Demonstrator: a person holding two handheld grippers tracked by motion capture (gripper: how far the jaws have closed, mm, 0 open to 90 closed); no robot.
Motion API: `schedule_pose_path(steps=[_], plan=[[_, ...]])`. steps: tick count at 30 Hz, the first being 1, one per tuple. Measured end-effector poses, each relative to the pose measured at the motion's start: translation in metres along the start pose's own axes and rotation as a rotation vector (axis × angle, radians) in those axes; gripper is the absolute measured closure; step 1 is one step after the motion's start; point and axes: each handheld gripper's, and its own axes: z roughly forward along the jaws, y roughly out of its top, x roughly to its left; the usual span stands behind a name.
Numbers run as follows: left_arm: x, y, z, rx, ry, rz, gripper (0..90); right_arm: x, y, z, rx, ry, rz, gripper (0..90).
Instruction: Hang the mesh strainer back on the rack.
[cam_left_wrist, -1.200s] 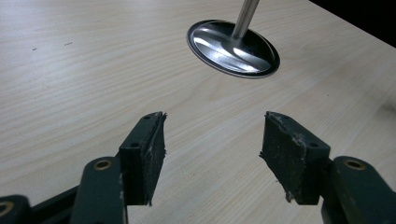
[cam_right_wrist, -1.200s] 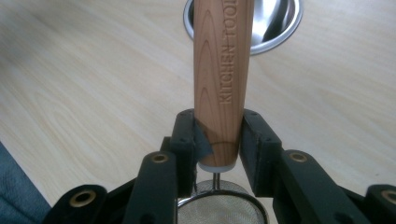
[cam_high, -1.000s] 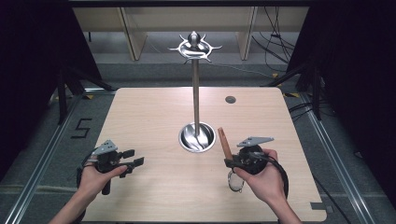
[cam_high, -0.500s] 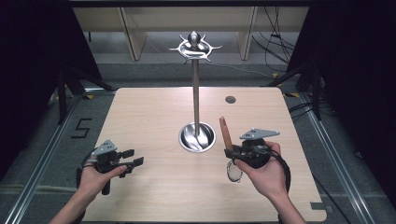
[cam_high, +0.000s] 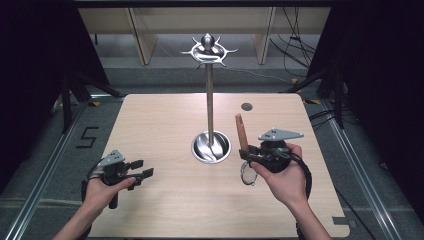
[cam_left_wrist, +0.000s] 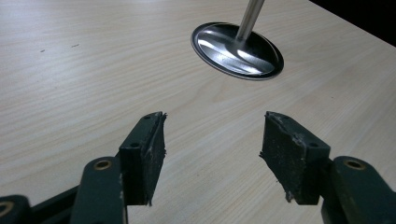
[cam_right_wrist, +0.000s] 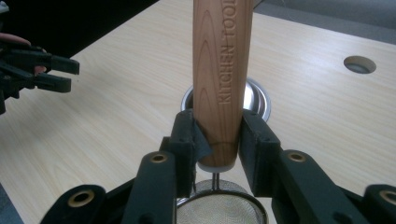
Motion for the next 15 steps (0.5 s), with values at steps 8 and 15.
schedule_pose_path(steps=[8,15], plan=[[0.001,0.0,0.0,-0.004,0.005,0.006,38.4,-0.001,0.008,0.001,-0.016,-0.008,-0.017,69.4],[0.001,0.0,-0.001,0.0,0.012,0.001,38.4,0.002,0.015,0.0,-0.035,-0.007,-0.013,69.4]])
